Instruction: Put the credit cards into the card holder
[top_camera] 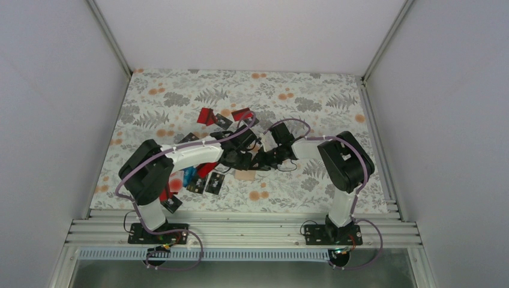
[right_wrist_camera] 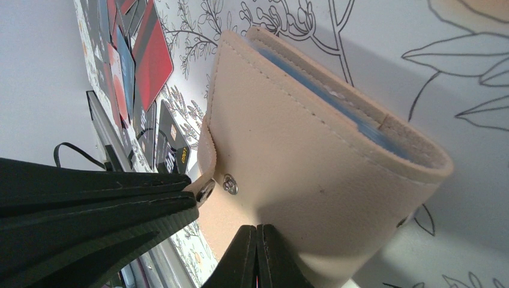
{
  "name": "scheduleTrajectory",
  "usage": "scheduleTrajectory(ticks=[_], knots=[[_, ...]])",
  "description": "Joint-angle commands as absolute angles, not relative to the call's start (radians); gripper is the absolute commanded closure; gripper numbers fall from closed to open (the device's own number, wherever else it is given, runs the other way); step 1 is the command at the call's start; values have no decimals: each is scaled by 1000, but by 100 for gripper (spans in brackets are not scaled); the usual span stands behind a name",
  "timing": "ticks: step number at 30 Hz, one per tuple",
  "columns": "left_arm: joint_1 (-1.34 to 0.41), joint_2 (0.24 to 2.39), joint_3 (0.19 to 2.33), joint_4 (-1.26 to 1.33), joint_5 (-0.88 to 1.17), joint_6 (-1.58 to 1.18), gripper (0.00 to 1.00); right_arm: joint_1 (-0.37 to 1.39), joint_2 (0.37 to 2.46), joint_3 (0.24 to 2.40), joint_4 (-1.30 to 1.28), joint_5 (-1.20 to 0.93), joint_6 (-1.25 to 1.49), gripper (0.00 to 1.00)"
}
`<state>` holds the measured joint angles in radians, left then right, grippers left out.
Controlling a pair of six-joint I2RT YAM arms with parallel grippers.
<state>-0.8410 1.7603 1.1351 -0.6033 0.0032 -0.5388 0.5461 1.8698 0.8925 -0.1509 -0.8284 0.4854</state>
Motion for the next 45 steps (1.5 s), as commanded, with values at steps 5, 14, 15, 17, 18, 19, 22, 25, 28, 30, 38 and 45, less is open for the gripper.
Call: scheduleTrajectory(ticks=[5, 14, 15, 17, 18, 19, 22, 25, 28, 30, 38, 45], knots=[[-847, 1780, 1153, -600, 13, -540, 98, 578, 1932, 873, -198, -713, 482, 96], [-849, 1791, 1159, -609, -4, -543, 98, 579, 1931, 876, -199, -716, 482, 96], [-849, 1793, 1159, -611, -6, -543, 98, 579, 1931, 876, -200, -715, 482, 96], [-850, 1795, 1158, -614, -12, -543, 97, 580, 1931, 876, -201, -715, 482, 96], [-851, 1794, 1158, -616, -16, -543, 98, 580, 1931, 875, -201, -715, 482, 96], [-851, 1794, 1157, -617, -19, -543, 98, 580, 1931, 876, -201, -716, 482, 96], [-851, 1796, 1155, -614, -20, -544, 98, 580, 1931, 876, -201, -715, 482, 96], [-851, 1800, 1158, -606, -17, -545, 98, 581, 1930, 877, -202, -716, 482, 96], [-851, 1806, 1160, -602, -16, -545, 98, 582, 1932, 877, -202, -716, 482, 96], [-851, 1809, 1166, -601, -17, -545, 98, 581, 1931, 877, -203, -716, 481, 96], [-852, 1812, 1176, -592, 2, -544, 98, 583, 1937, 879, -202, -718, 482, 96], [-854, 1825, 1174, -585, 6, -547, 98, 584, 1938, 876, -201, -719, 482, 96]])
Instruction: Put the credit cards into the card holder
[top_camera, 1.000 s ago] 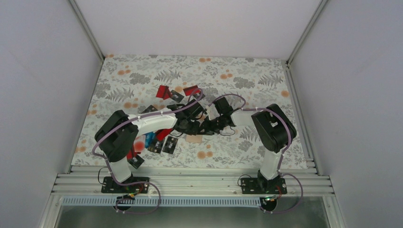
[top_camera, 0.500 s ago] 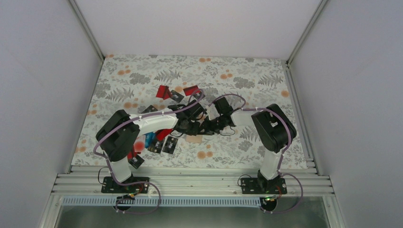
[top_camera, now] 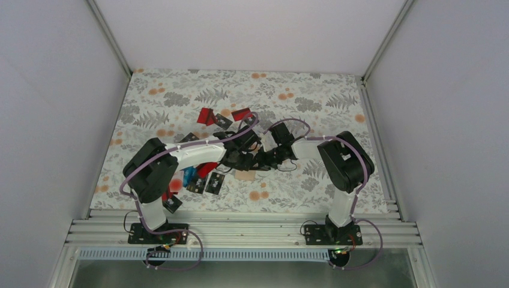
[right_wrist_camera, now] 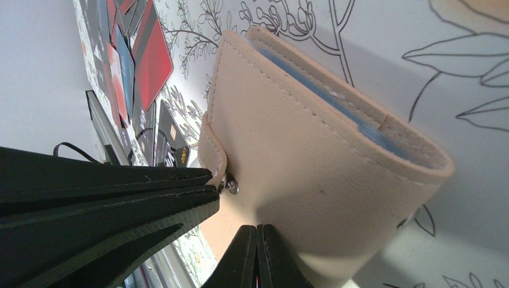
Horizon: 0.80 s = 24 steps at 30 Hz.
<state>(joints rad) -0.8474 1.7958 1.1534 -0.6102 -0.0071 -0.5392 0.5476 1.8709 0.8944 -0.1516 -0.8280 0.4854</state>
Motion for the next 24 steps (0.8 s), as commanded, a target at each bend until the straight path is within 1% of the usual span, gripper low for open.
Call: scheduleTrajectory(ticks=[1, 24], knots=[[-855, 1827, 1175, -585, 6, -547, 98, 584, 1939, 876, -201, -720, 482, 96], [-864, 1905, 1170, -543, 47, -541, 98, 587, 1947, 871, -195, -721, 480, 96]])
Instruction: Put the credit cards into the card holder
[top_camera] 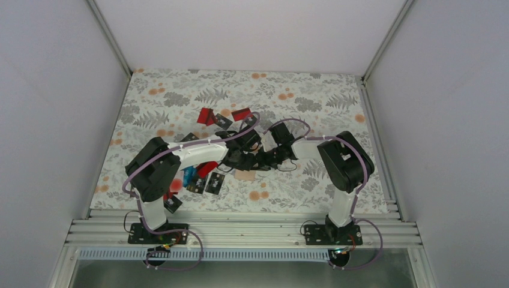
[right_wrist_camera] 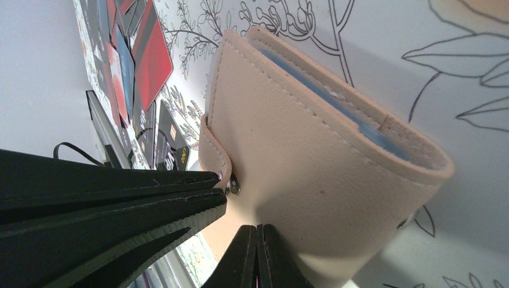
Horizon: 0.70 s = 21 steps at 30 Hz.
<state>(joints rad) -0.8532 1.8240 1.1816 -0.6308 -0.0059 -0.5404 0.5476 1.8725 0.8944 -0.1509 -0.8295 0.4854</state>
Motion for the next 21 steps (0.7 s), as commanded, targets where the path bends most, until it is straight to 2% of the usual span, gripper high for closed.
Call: scheduleTrajectory(ticks=[1, 16, 21], knots=[[-864, 1913, 1174, -542, 51, -538, 98, 587, 1946, 870, -195, -721, 480, 96], [-864, 1994, 1123, -486, 126, -540, 98, 586, 1948, 856, -181, -727, 475, 96], [-864, 1954, 1159, -529, 91, -524, 96, 586, 1937, 871, -200, -728, 470, 96]])
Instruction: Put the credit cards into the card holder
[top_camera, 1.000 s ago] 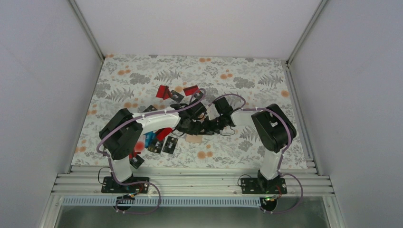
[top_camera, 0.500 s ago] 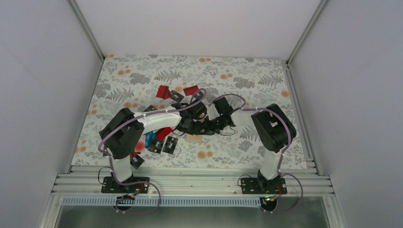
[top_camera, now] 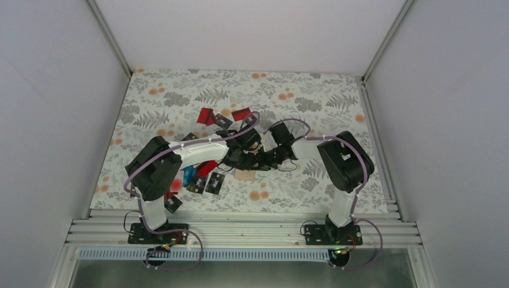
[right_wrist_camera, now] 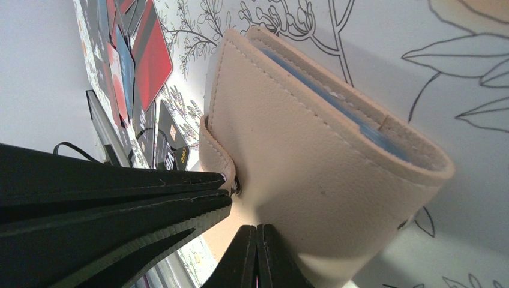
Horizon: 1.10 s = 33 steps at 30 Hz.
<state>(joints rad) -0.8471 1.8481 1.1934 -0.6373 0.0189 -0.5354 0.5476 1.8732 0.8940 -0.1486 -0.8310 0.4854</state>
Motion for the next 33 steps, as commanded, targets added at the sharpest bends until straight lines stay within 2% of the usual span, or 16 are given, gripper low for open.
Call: scheduleTrajectory(ticks=[1, 7, 16, 18, 19, 21, 22, 26, 33], knots=[[-864, 1940, 1177, -543, 80, -519, 92, 587, 1929, 878, -211, -725, 467, 96], [-859, 1857, 1270, -613, 45, -485, 69, 586, 1868, 938, -288, -691, 451, 91], [-846, 1727, 1338, -688, -22, -454, 52, 584, 1752, 1005, -390, -609, 453, 77], [-835, 1684, 1344, -701, -58, -446, 44, 583, 1719, 1017, -415, -585, 453, 69], [-830, 1658, 1344, -707, -79, -442, 35, 583, 1701, 1023, -430, -574, 450, 64], [-823, 1615, 1342, -714, -120, -428, 12, 582, 1672, 1037, -453, -548, 448, 46], [-819, 1597, 1342, -717, -137, -419, 1, 581, 1635, 1044, -460, -535, 445, 34], [-809, 1521, 1344, -746, -239, -402, 0, 577, 1554, 1083, -484, -463, 432, 3], [-812, 1480, 1461, -883, -472, -347, 0, 577, 1433, 1255, -570, -253, 404, 0]])
